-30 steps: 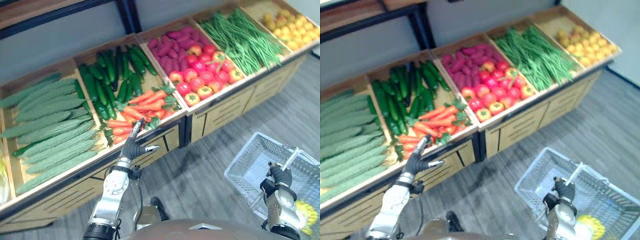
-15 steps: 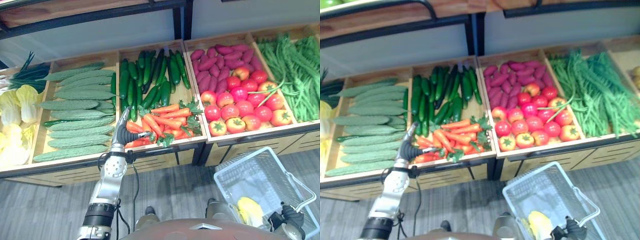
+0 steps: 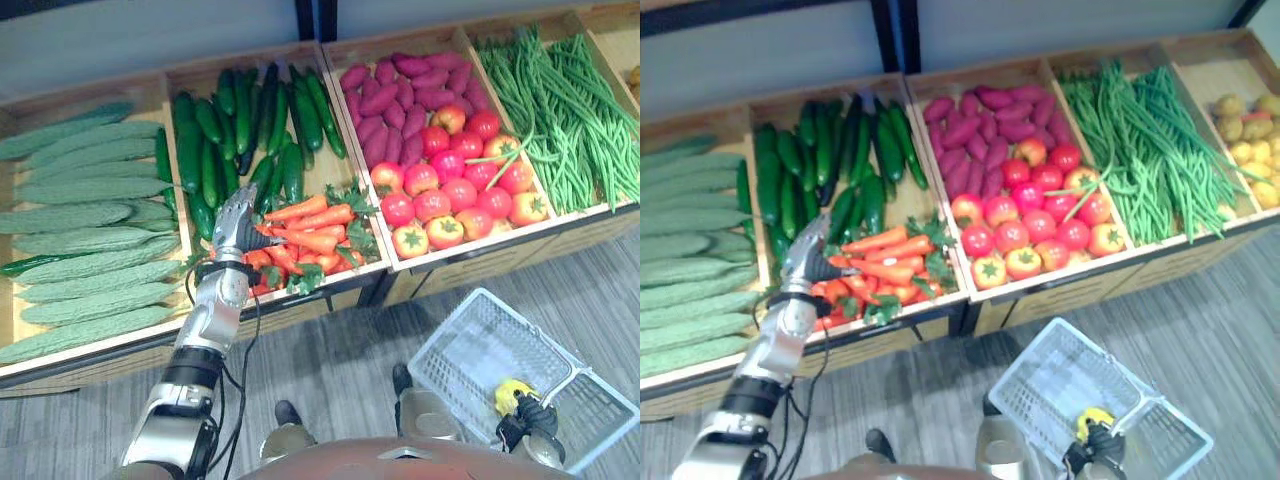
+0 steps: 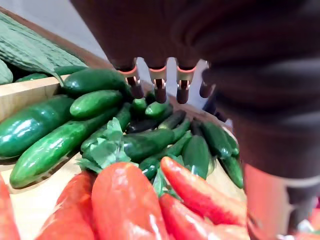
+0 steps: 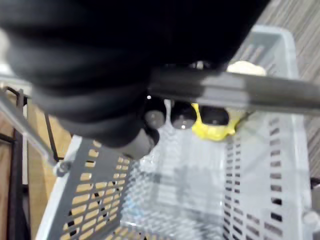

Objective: Pick vegetable in the basket

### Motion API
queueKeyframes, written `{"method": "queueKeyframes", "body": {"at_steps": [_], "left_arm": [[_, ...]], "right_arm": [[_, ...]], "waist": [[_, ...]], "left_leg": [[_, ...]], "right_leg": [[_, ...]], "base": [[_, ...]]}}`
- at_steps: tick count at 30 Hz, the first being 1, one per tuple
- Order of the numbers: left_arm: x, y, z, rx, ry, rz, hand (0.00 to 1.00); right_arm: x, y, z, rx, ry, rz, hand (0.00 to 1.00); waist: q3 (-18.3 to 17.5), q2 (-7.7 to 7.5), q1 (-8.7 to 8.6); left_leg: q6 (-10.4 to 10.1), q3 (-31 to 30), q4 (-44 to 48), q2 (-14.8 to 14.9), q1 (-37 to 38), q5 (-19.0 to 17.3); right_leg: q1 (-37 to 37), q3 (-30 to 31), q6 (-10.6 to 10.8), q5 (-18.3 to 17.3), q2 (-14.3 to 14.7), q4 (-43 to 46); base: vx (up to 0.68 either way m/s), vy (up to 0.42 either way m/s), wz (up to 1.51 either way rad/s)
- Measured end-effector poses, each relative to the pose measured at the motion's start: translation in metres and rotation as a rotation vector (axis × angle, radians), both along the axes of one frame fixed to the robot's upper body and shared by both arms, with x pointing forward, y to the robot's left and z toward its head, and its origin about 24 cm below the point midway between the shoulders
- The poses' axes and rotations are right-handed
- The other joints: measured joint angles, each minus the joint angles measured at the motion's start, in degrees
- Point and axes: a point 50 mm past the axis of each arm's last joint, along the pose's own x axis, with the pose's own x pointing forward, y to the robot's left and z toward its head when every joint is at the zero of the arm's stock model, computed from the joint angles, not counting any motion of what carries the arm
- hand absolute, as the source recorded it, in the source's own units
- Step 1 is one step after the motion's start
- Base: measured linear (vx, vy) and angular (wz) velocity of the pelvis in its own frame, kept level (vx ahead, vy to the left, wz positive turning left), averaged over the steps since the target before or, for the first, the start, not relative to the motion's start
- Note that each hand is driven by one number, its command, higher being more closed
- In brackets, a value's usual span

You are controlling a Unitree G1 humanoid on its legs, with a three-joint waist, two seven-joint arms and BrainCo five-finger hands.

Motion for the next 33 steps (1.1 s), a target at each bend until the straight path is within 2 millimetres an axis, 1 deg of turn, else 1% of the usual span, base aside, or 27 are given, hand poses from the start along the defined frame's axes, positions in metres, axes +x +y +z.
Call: {"method": "queueKeyframes", "body": {"at_steps": [1, 2, 8, 10, 11, 13, 15, 19, 21, 23, 25, 28, 31, 33], "left_arm": [[0.002, -0.003, 0.001, 0.022, 0.0, -0.012, 0.0], [0.004, -0.006, 0.002, 0.031, -0.002, -0.025, 0.0], [0.008, -0.026, -0.005, 0.082, 0.046, -0.12, 0.0], [0.01, -0.034, -0.01, 0.137, 0.071, -0.166, 0.0], [0.011, -0.035, -0.01, 0.143, 0.075, -0.173, 1.0], [0.018, -0.035, -0.013, 0.185, 0.098, -0.177, 1.0], [0.025, -0.035, -0.006, 0.192, 0.079, -0.176, 1.0], [0.037, -0.029, 0.01, 0.227, 0.05, -0.152, 1.0], [0.041, -0.027, 0.012, 0.255, 0.052, -0.14, 1.0], [0.043, -0.023, 0.01, 0.281, 0.082, -0.124, 1.0], [0.04, -0.023, 0.001, 0.302, 0.119, -0.13, 1.0], [0.04, -0.02, 0.001, 0.315, 0.121, -0.125, 1.0], [0.039, -0.016, 0.0, 0.355, 0.141, -0.114, 1.0], [0.035, -0.014, 0.0, 0.378, 0.136, -0.112, 1.0]], "right_arm": [[0.003, -0.001, 0.003, -0.01, -0.014, 0.006, 1.0], [0.005, -0.001, 0.004, -0.015, -0.021, 0.01, 1.0], [0.008, 0.001, 0.005, -0.029, -0.033, 0.027, 1.0], [0.013, 0.0, 0.009, -0.041, -0.053, 0.032, 1.0], [0.015, -0.001, 0.01, -0.044, -0.059, 0.033, 1.0], [0.025, 0.0, 0.014, -0.05, -0.085, 0.043, 1.0], [0.029, 0.001, 0.015, -0.056, -0.09, 0.063, 1.0], [0.038, 0.001, 0.021, -0.077, -0.115, 0.103, 1.0], [0.04, 0.002, 0.022, -0.081, -0.119, 0.117, 1.0], [0.041, 0.003, 0.023, -0.081, -0.122, 0.129, 1.0], [0.041, 0.003, 0.024, -0.083, -0.125, 0.131, 1.0], [0.042, 0.003, 0.025, -0.085, -0.13, 0.133, 1.0], [0.041, 0.003, 0.024, -0.081, -0.13, 0.138, 1.0], [0.04, 0.003, 0.023, -0.078, -0.125, 0.138, 1.0]], "waist": [[0.4, 0.54, -0.13], [0.8, 0.76, -0.18], [0.9, 0.9, -0.24], [2.0, 1.13, -0.13], [2.4, 1.15, -0.13], [4.2, 1.23, -0.24], [5.0, 1.21, 0.13], [5.0, 1.19, 0.3], [5.1, 1.11, 0.22], [5.2, 1.0, 0.03], [5.3, 0.99, -0.1], [5.4, 0.94, -0.07], [5.4, 0.94, -0.29], [5.4, 0.92, -0.42]], "left_leg": [[0.0, 0.2, 0.1, 0.1, -0.5, 0.0], [0.0, 0.4, 0.1, 0.1, -0.5, 0.0], [0.0, 0.9, 0.1, 0.2, -1.3, 0.0], [0.0, 1.3, 0.1, 0.0, -1.4, 0.0], [0.0, 1.3, 0.1, -0.2, -1.4, 0.0], [0.0, 1.8, 0.2, -0.4, -1.5, 0.0], [0.1, 2.0, 0.4, -0.4, -1.9, 0.0], [0.4, 2.4, 1.1, -0.3, -3.3, -0.1], [0.4, 2.7, 1.1, -0.3, -3.2, -0.1], [0.4, 3.0, 1.0, -0.3, -3.1, -0.1], [0.4, 3.1, 1.0, -0.3, -3.1, -0.1], [0.5, 2.8, 1.0, -0.3, -2.8, 0.0], [0.5, 2.0, 0.8, -0.3, -1.6, 0.0], [0.5, 1.2, 0.7, -0.5, -1.0, 0.0]], "right_leg": [[-0.3, 0.0, 0.0, 0.2, 0.0, -0.2], [-0.4, 0.0, 0.0, 0.3, 0.1, -0.3], [-1.7, 0.6, 0.0, 0.3, 0.3, -0.2], [-1.9, 1.3, 0.1, 0.4, 0.1, -0.1], [-2.1, 1.3, 0.2, 0.5, 0.0, -0.1], [-2.3, 1.5, 0.4, 0.8, -0.2, -0.1], [-2.7, 1.7, 0.5, 1.0, -0.2, -0.1], [-4.1, 2.4, 0.6, 1.6, -0.4, -0.1], [-4.1, 2.7, 0.7, 1.9, -0.4, -0.3], [-4.1, 2.8, 0.7, 2.1, -0.5, -0.5], [-4.1, 2.8, 0.8, 2.4, -0.5, -0.8], [-3.6, 2.5, 0.8, 2.4, -0.8, -0.9], [-1.5, 1.5, 0.8, 2.4, -1.0, -1.8], [-0.1, 0.8, 0.8, 2.4, -1.3, -2.5]], "base": [[-0.01, -0.007, -0.05], [0.01, -0.015, -0.06], [0.04, -0.008, -0.05], [0.02, 0.009, -0.05], [0.0, 0.007, -0.05], [-0.02, 0.005, -0.07], [0.0, 0.0, 0.0], [-0.01, -0.011, -0.04], [0.0, -0.007, -0.07], [0.0, -0.002, -0.06], [0.0, -0.002, -0.02], [0.02, 0.001, 0.04], [0.03, 0.0, 0.12], [0.02, 0.004, 0.17]]}}
